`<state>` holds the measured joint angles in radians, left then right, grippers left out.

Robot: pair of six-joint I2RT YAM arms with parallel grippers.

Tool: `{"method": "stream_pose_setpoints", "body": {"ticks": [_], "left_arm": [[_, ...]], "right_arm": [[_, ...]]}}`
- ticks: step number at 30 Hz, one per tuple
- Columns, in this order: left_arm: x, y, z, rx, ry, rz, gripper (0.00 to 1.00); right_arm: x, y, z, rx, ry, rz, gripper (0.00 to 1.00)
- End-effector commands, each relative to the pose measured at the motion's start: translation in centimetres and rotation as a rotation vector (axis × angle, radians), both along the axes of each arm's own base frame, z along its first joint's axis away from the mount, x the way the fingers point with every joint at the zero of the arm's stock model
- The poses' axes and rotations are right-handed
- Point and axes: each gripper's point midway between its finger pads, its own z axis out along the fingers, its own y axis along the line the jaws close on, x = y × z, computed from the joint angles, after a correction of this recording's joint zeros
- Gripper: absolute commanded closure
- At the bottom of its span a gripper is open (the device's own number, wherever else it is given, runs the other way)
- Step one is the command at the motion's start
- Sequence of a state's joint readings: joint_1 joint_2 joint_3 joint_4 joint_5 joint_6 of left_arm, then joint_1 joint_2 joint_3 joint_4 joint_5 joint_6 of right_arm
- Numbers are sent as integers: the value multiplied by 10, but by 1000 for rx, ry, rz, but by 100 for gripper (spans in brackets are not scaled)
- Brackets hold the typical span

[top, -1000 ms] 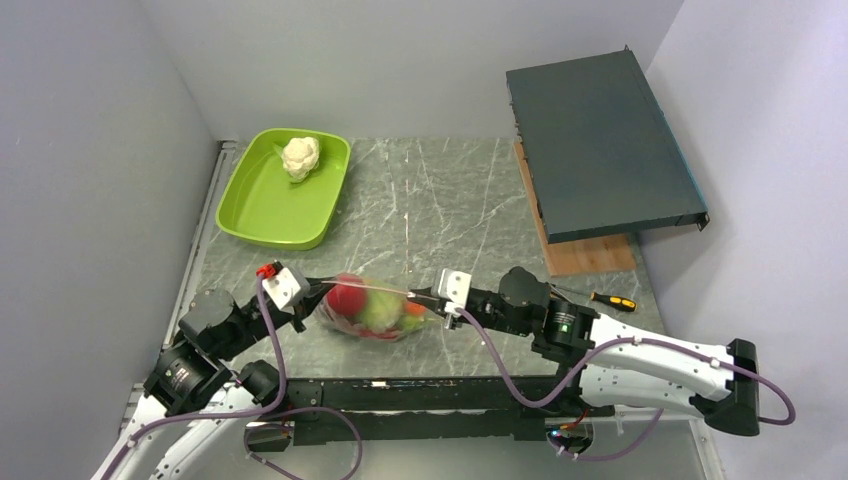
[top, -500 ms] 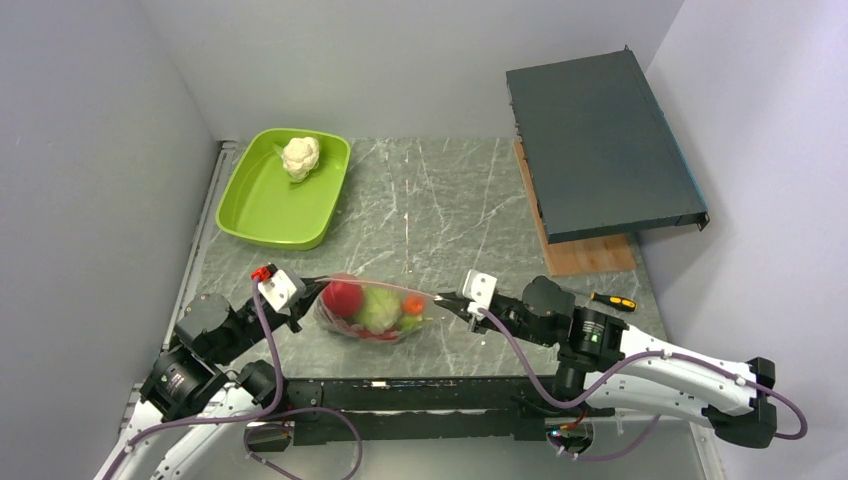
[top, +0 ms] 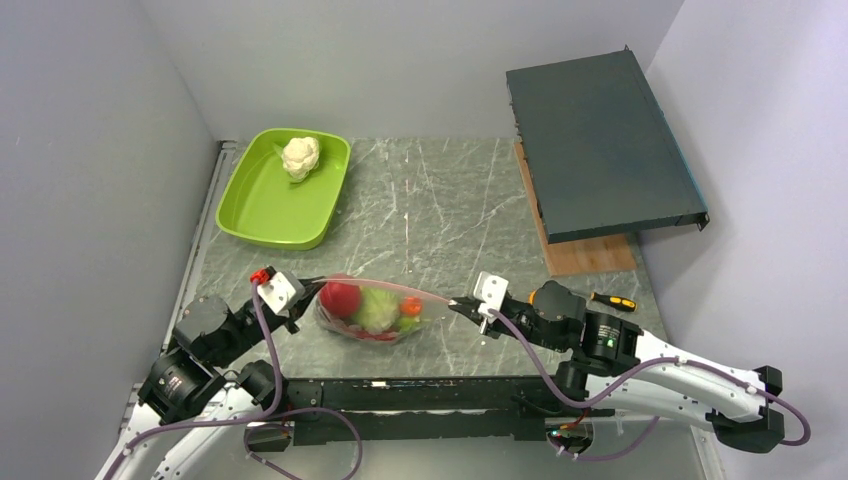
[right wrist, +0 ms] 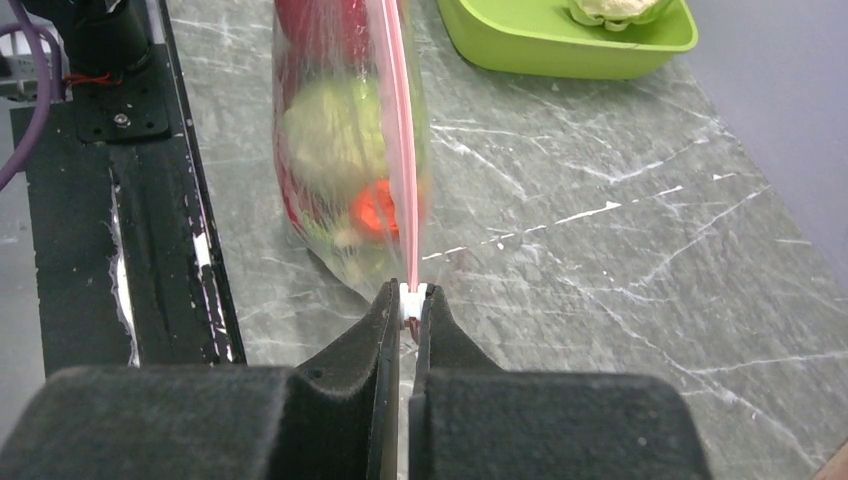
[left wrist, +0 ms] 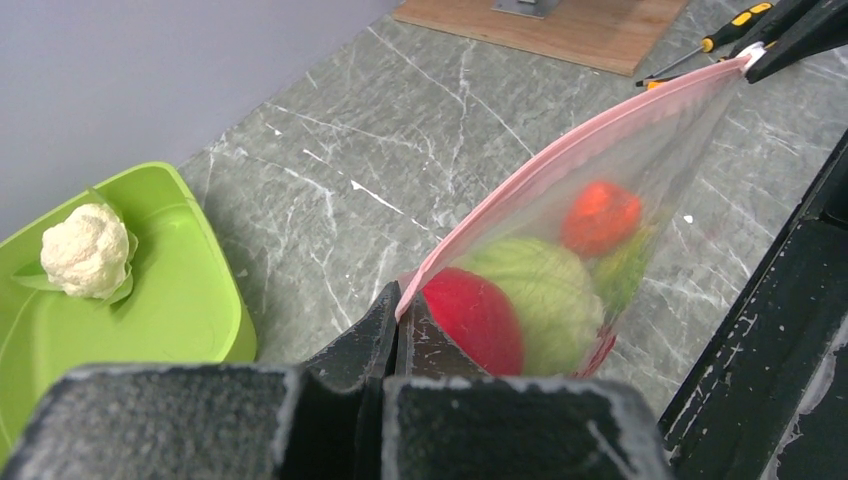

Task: Place the food in the zip-top bag and seal the zipper
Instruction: Zip the zipper food storage bag at the center of the board, then place the zipper food storage bag at the center of the board.

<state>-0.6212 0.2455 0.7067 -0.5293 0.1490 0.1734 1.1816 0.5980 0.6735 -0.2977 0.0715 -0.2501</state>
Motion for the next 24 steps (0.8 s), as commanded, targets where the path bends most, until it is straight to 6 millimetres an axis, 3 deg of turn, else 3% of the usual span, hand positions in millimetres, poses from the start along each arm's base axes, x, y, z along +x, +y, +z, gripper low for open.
{"method": "stream_pose_setpoints", "body": {"ticks": [1, 4, 7, 11, 16, 19, 22, 24], "left_arm": [[-2, 3, 34, -30, -139, -5, 100], [-12, -8, 36, -16, -182, -103, 100], [-20, -16, 39, -17, -229, -168, 100], [-24, -20, 42, -13, -272, -206, 100], [-25, -33, 49, -19, -341, -273, 100], [-15, -40, 49, -1, -333, -276, 100], [4, -48, 48, 8, -286, -250, 100], [20, -52, 48, 9, -243, -217, 100]], "right_arm": [[1, -11, -13, -78, 32, -27, 100], [-5, -1, -14, -94, 63, 21, 61], [-12, 12, 0, -59, 94, 69, 41], [-19, 27, 21, 2, 121, 125, 32], [-21, 30, 57, 135, 122, 121, 25], [-10, 19, 84, 225, 105, 32, 16], [15, -2, 114, 329, 85, -150, 1], [29, -18, 132, 394, 70, -262, 0]]}}
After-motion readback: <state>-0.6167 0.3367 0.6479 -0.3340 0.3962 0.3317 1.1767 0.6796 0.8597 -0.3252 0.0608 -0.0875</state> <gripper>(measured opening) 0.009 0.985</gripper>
